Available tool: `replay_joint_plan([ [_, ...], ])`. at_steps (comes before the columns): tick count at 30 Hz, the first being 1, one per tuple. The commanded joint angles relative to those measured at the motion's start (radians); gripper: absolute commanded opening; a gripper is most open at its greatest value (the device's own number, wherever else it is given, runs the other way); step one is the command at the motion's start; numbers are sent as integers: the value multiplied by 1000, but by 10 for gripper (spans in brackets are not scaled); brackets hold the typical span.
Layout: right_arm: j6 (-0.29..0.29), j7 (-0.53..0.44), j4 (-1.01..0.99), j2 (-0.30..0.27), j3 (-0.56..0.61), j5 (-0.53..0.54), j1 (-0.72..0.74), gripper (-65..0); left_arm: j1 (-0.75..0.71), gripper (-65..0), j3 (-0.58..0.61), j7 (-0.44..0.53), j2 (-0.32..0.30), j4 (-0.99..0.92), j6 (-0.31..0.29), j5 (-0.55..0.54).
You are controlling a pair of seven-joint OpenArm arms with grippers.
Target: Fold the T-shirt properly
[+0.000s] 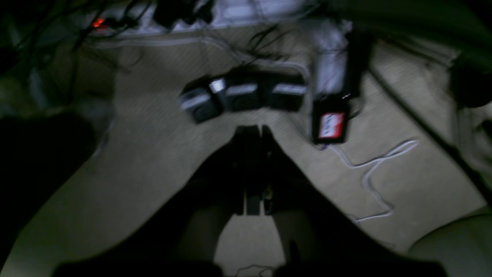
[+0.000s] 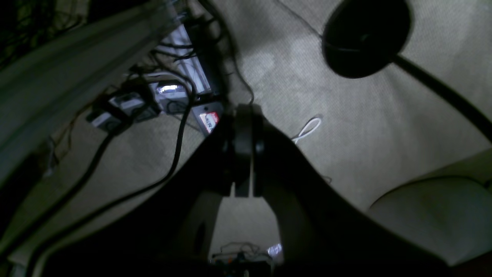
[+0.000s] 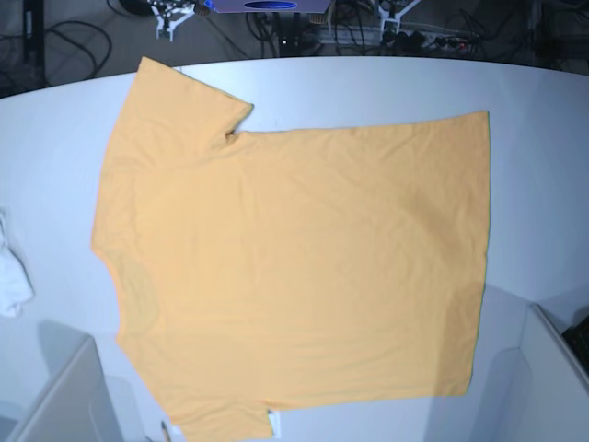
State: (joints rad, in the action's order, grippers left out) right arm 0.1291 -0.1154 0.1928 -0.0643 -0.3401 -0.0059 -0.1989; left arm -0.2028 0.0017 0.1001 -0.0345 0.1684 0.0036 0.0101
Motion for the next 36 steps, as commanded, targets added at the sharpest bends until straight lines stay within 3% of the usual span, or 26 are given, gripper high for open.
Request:
replay_joint_plan([
  [1,-3,-4,24,-10,0,1,-40,-650,-22,-650,4,34,-9,3,2,3],
  [5,-3,-5,167,-4,-11,5,-150,-650,-106,-650,4,122,-17,81,2,3],
  [11,-6,-2,382,11,-20,8,-310,-650,-309,-650,-1,129,-54,379,2,-8],
  [15,-6,1,544,48,-129,8,-405,-650,-476,-650,-9,128,-92,627,2,-9],
  [27,-3,291,1249,183,-247,8,-583,-650,-890,-650,-12,125,-170,1322,5,-11],
  [34,-3,451,1625,197,-242,8,-592,-650,-1006,-650,-9,123,-244,1681,6,-22],
  [36,-3,494,1701,197,-238,8,-563,-650,-1009,-650,-4,123,-267,1744,6,-106],
])
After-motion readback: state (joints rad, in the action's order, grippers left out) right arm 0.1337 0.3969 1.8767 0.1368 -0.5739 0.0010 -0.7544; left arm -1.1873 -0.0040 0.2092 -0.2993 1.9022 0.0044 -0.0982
